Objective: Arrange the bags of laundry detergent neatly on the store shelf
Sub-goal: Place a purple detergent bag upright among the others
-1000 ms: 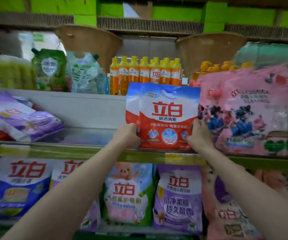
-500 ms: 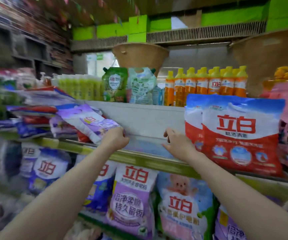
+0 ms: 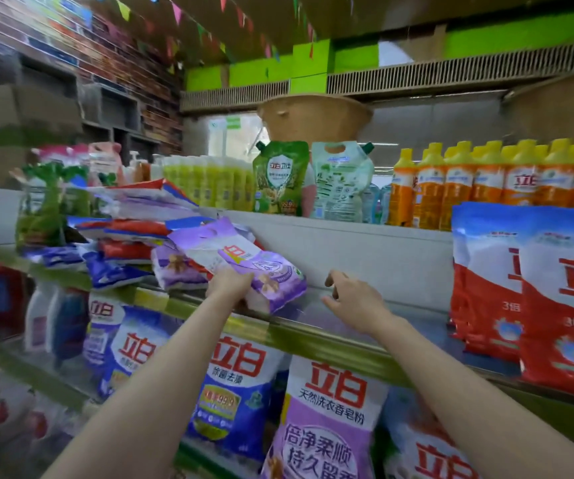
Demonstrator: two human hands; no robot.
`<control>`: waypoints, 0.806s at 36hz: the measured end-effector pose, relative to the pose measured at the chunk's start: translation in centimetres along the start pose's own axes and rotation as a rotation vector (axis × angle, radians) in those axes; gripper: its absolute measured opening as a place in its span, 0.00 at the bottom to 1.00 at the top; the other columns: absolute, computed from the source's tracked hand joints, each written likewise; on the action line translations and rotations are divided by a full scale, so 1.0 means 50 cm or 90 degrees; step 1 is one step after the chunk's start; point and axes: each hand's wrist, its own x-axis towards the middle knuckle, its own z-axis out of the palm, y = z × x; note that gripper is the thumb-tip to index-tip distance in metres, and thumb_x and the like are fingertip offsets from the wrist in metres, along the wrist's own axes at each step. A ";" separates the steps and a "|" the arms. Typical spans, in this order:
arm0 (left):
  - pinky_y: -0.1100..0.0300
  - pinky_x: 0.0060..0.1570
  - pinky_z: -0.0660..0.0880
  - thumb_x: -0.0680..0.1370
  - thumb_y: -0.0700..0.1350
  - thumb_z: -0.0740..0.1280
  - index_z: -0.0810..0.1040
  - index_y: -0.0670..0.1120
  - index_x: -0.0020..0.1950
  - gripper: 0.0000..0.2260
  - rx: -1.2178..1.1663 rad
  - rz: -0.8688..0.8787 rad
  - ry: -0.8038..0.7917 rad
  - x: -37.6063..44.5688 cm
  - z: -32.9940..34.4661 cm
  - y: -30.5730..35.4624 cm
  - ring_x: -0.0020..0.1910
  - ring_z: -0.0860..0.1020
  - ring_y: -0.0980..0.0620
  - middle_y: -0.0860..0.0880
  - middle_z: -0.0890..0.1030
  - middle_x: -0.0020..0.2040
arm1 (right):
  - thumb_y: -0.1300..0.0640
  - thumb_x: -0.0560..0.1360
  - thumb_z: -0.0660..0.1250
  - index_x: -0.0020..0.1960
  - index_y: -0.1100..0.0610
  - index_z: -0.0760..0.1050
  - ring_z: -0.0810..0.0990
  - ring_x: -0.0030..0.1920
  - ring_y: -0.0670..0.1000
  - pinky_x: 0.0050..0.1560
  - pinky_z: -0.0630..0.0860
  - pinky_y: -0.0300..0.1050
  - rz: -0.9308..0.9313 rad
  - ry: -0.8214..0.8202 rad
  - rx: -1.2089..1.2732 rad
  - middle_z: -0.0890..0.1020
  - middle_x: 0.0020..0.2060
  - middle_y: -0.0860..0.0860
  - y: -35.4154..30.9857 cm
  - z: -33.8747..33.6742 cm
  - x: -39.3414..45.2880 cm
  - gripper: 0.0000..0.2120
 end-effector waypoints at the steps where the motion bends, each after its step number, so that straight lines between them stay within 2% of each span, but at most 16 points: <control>1: 0.54 0.63 0.67 0.78 0.51 0.62 0.70 0.37 0.67 0.23 -0.018 -0.006 -0.001 0.011 0.007 -0.002 0.66 0.71 0.40 0.37 0.72 0.67 | 0.50 0.78 0.60 0.60 0.57 0.68 0.78 0.54 0.58 0.51 0.73 0.49 0.009 -0.006 0.004 0.79 0.54 0.56 0.002 0.004 0.004 0.14; 6: 0.53 0.63 0.69 0.73 0.58 0.68 0.68 0.38 0.68 0.32 -0.083 -0.038 0.023 0.044 0.043 -0.007 0.66 0.71 0.40 0.39 0.70 0.68 | 0.49 0.78 0.60 0.61 0.58 0.70 0.76 0.57 0.58 0.54 0.72 0.48 0.067 -0.027 0.028 0.79 0.56 0.58 0.011 0.015 0.023 0.16; 10: 0.55 0.58 0.72 0.70 0.51 0.71 0.75 0.40 0.62 0.24 -0.113 0.018 0.006 0.054 0.046 -0.005 0.60 0.77 0.41 0.39 0.78 0.60 | 0.47 0.79 0.59 0.61 0.59 0.70 0.76 0.58 0.59 0.56 0.71 0.48 0.141 -0.056 0.063 0.79 0.58 0.59 0.018 0.033 0.042 0.18; 13: 0.52 0.55 0.77 0.59 0.50 0.73 0.75 0.42 0.58 0.29 -0.172 0.056 -0.043 0.096 0.067 -0.014 0.53 0.80 0.42 0.41 0.82 0.53 | 0.44 0.78 0.60 0.64 0.59 0.69 0.75 0.61 0.59 0.58 0.70 0.47 0.210 -0.056 0.115 0.77 0.61 0.59 0.016 0.039 0.055 0.22; 15: 0.52 0.50 0.80 0.56 0.45 0.74 0.74 0.45 0.53 0.27 -0.238 0.100 -0.090 0.089 0.065 -0.007 0.47 0.82 0.44 0.43 0.83 0.48 | 0.44 0.77 0.62 0.63 0.61 0.70 0.74 0.62 0.58 0.60 0.68 0.47 0.244 -0.066 0.185 0.77 0.60 0.58 0.022 0.045 0.064 0.24; 17: 0.60 0.38 0.80 0.63 0.32 0.71 0.73 0.47 0.50 0.19 -0.299 0.161 -0.161 0.058 0.055 0.008 0.38 0.79 0.48 0.45 0.81 0.40 | 0.38 0.68 0.71 0.54 0.60 0.73 0.76 0.56 0.55 0.59 0.71 0.49 0.237 -0.060 0.304 0.79 0.50 0.56 0.038 0.051 0.071 0.27; 18: 0.60 0.35 0.78 0.65 0.27 0.67 0.74 0.45 0.50 0.18 -0.322 0.190 -0.188 0.055 0.056 0.010 0.36 0.78 0.48 0.44 0.80 0.39 | 0.36 0.61 0.75 0.53 0.59 0.73 0.76 0.55 0.54 0.60 0.72 0.54 0.242 -0.054 0.379 0.78 0.49 0.54 0.059 0.058 0.074 0.33; 19: 0.57 0.37 0.78 0.66 0.26 0.65 0.76 0.42 0.51 0.18 -0.333 0.227 -0.206 0.053 0.057 0.011 0.37 0.77 0.48 0.44 0.81 0.40 | 0.39 0.60 0.78 0.55 0.58 0.70 0.76 0.56 0.53 0.62 0.72 0.55 0.251 -0.050 0.439 0.77 0.51 0.50 0.070 0.057 0.067 0.34; 21: 0.57 0.41 0.77 0.64 0.29 0.67 0.78 0.42 0.49 0.16 -0.332 0.269 -0.239 0.066 0.061 -0.002 0.38 0.78 0.51 0.46 0.82 0.40 | 0.56 0.68 0.76 0.61 0.55 0.65 0.75 0.57 0.50 0.63 0.71 0.46 0.272 -0.084 0.533 0.76 0.54 0.46 0.075 0.049 0.046 0.28; 23: 0.65 0.36 0.77 0.67 0.27 0.69 0.77 0.43 0.45 0.14 -0.331 0.270 -0.283 0.078 0.059 -0.010 0.32 0.78 0.58 0.52 0.81 0.35 | 0.64 0.68 0.74 0.66 0.56 0.63 0.77 0.54 0.49 0.58 0.74 0.42 0.272 -0.111 0.561 0.78 0.55 0.49 0.093 0.048 0.036 0.31; 25: 0.71 0.32 0.76 0.74 0.30 0.67 0.76 0.44 0.42 0.09 -0.266 0.270 -0.297 0.091 0.059 -0.016 0.26 0.76 0.64 0.55 0.80 0.29 | 0.65 0.66 0.75 0.69 0.60 0.63 0.77 0.57 0.49 0.59 0.75 0.42 0.247 -0.109 0.568 0.77 0.61 0.52 0.094 0.049 0.032 0.35; 27: 0.67 0.36 0.78 0.78 0.43 0.66 0.76 0.46 0.36 0.10 -0.149 0.280 -0.314 0.101 0.062 -0.020 0.24 0.75 0.64 0.56 0.79 0.25 | 0.64 0.67 0.75 0.68 0.58 0.63 0.73 0.62 0.49 0.60 0.72 0.40 0.244 -0.112 0.551 0.74 0.64 0.49 0.088 0.044 0.026 0.33; 29: 0.65 0.40 0.73 0.75 0.50 0.69 0.76 0.46 0.37 0.10 0.016 0.274 -0.317 0.106 0.073 -0.025 0.35 0.77 0.57 0.52 0.80 0.32 | 0.65 0.71 0.71 0.64 0.52 0.64 0.73 0.57 0.45 0.49 0.72 0.26 0.215 -0.132 0.533 0.74 0.57 0.45 0.076 0.035 0.023 0.26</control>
